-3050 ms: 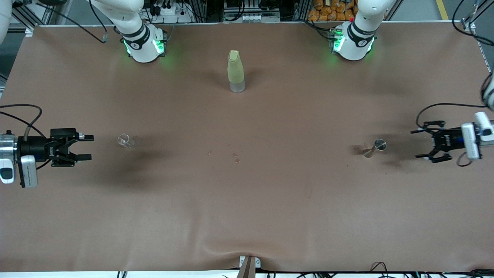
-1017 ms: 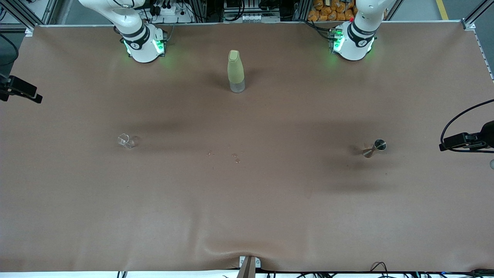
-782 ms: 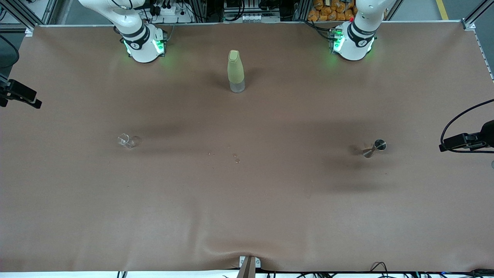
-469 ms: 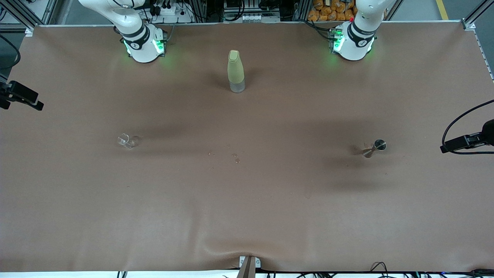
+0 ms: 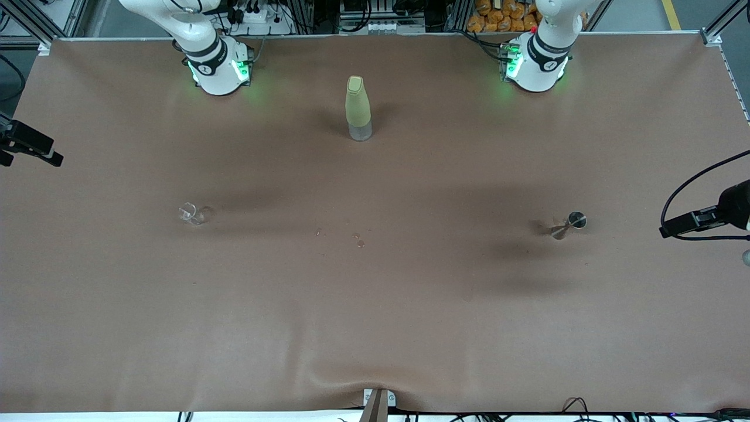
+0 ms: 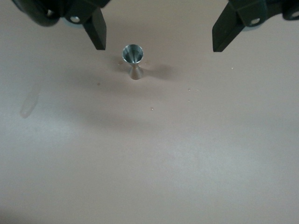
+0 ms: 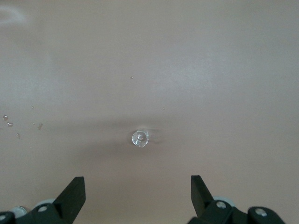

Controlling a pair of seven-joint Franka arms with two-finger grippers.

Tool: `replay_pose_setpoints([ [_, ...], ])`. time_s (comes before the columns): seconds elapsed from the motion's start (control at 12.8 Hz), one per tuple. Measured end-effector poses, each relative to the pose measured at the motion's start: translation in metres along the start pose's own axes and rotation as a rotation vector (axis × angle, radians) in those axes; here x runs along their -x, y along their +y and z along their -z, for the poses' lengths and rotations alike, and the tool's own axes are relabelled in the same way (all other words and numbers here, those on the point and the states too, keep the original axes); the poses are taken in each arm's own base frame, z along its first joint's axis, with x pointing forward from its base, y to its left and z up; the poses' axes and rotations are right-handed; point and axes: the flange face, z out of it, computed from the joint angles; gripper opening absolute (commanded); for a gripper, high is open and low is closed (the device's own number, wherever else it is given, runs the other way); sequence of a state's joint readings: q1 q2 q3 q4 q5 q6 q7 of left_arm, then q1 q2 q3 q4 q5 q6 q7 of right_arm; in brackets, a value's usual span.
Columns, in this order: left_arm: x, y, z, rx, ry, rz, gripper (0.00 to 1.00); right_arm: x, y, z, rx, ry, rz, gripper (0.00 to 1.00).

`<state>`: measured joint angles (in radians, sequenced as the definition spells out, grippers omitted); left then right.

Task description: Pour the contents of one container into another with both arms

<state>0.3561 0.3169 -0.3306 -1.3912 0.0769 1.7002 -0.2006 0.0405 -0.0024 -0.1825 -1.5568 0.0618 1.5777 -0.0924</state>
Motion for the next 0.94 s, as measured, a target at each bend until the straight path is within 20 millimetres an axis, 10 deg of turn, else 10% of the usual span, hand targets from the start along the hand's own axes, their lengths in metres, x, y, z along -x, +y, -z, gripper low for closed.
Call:
replay_pose_setpoints([
  [0.94,0.019,0.016,0.042,-0.013,0.05,-0.031,1.0,0.006,0.027,0.002,-0.003,-0.014,-0.038,1.0],
])
